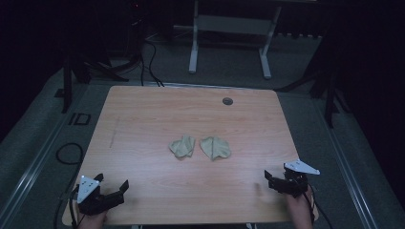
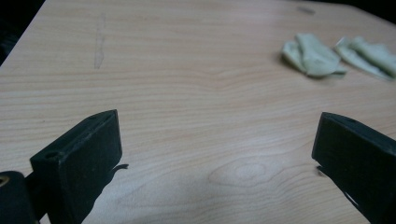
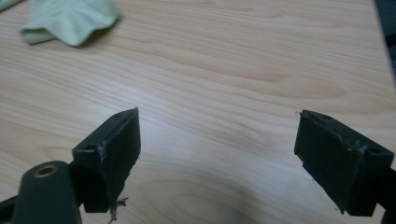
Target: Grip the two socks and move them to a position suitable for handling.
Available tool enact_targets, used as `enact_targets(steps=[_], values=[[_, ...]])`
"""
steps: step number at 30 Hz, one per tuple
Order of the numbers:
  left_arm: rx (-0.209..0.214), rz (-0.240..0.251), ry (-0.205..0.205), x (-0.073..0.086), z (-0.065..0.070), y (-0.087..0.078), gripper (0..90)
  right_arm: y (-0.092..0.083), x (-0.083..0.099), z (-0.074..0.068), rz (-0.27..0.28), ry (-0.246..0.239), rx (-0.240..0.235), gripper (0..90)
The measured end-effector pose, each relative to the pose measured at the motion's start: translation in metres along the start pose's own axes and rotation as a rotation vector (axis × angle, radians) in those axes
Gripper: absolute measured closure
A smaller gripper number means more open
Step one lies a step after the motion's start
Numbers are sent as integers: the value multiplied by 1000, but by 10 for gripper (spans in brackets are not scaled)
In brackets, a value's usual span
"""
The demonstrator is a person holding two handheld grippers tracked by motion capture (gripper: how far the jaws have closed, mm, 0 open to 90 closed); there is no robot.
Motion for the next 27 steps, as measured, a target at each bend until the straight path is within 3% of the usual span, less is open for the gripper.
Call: enact_targets(steps=[3,5,10,15,21,25,27], values=[[16,-10,25,0,5,2,18,4,-3,-11,-13,-23,-47,138],[19,-20,33,0,7,3,18,8,-5,-21,-35,-64,-76,133],[33,-26,50,-2,13,8,18,16,-16,-48,-31,-80,-150,131],[32,-38,96,-2,19,9,18,26,-27,-63,-40,-69,-148,130],[25,-47,84,0,17,11,18,42,-53,-89,-27,-73,-200,132],[19,-38,81,-1,16,10,18,52,-69,-110,-20,-121,-210,143],[17,-40,86,-1,16,10,18,59,-77,-118,-17,-120,-212,148]])
Point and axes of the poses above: each handheld gripper's, and its own axes: y roughly forward along the jaws, x roughly out of its underside, z roughly to its right, the point moved 5 cm from there along y, roughly forward along the jaws, and after that the axes turned 7 degrees about x, right-handed, at the moved point
